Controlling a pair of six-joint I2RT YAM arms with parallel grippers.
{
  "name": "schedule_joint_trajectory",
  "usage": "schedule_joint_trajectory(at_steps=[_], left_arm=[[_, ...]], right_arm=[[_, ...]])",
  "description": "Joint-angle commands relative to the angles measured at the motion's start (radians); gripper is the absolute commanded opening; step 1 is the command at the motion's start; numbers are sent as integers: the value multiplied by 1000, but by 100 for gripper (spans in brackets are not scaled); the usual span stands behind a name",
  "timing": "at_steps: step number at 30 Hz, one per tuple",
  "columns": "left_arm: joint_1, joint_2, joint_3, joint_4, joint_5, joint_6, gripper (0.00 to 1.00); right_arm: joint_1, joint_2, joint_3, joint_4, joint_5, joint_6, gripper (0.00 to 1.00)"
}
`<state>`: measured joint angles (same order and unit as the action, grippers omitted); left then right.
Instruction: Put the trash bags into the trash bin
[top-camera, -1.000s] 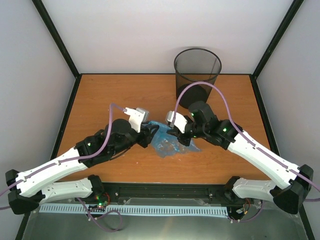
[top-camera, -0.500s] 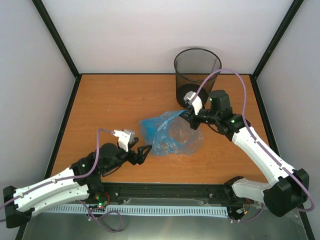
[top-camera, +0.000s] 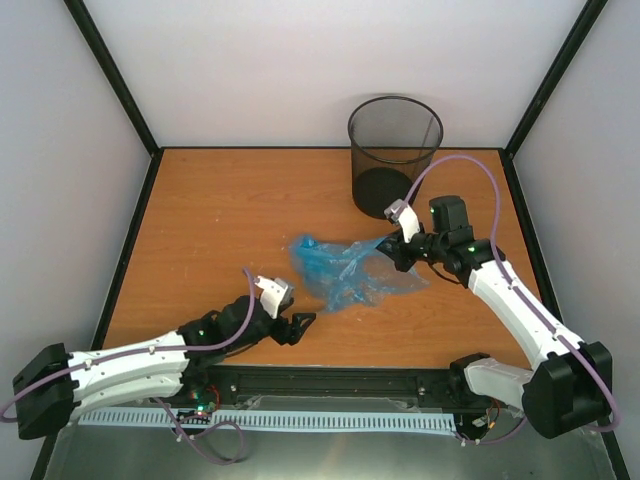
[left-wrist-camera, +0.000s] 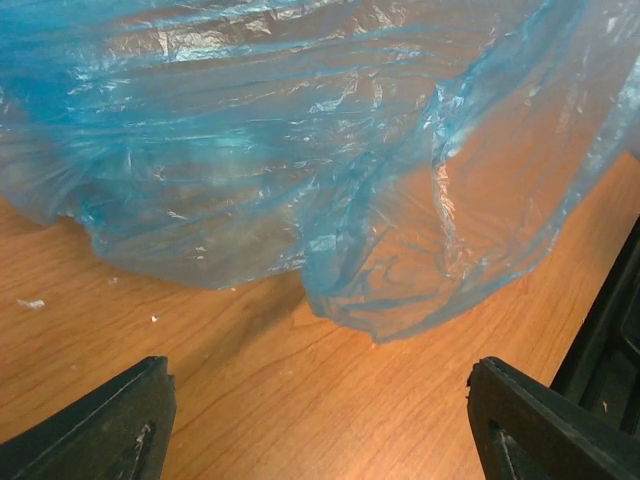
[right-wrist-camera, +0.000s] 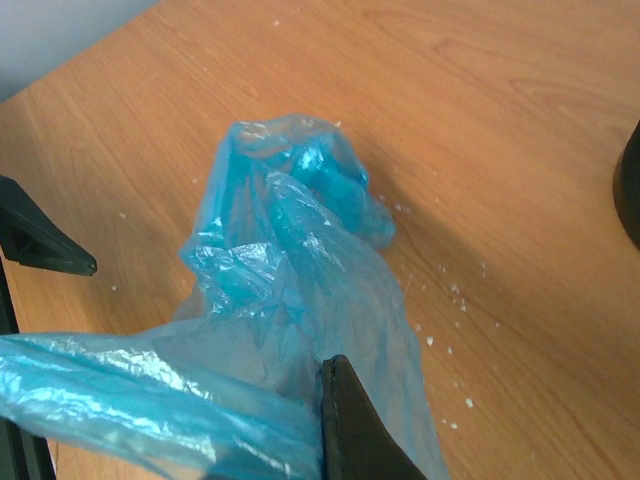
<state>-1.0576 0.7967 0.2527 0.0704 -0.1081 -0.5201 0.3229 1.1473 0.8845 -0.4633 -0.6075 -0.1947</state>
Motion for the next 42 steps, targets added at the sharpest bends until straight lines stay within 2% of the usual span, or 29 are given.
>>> schedule_joint_trajectory(at_steps=[1,8,14,17,22,24,25,27,29,31,34,36,39,42], left_arm=[[-15,6,-41,170,69,70,80],[-39,92,-66,271,76,134,76],[-128,360,38,369,-13,177,79],[-138,514,126,329,-108,154,79],[-139,593,112,481,-174,139,75],[-139,595,103,534,-194,139,68],[-139,592,105,540,-215,138,59],[-139,563,132,488,-267,130,36],[-139,506,174,369,-320,109,3],[-138,422,230,210,-397,63,1],[-115,290,383,-83,-523,10,1],[-90,215,552,-273,-562,43,1],[-91,152,865,-364,-537,190,1],[-110,182,1198,-386,-396,300,1]], right_arm=[[-23,11,-9,-20,-18,-14,3],[-25,48,-2,-27,-37,-18,3],[-32,42,-1,-25,-44,-15,3],[-37,38,-1,-28,-53,-16,3],[-42,39,1,-36,-75,-15,3],[-41,38,2,-38,-78,-17,3],[-41,38,3,-39,-78,-17,3],[-43,37,6,-42,-78,-18,3],[-44,38,19,-45,-69,-20,3],[-45,48,59,-52,-52,-16,3],[-45,106,230,-111,-29,-21,3],[-43,169,445,-201,-21,-23,3],[-42,243,877,-348,-67,6,3],[-42,216,1139,-341,-144,59,3]])
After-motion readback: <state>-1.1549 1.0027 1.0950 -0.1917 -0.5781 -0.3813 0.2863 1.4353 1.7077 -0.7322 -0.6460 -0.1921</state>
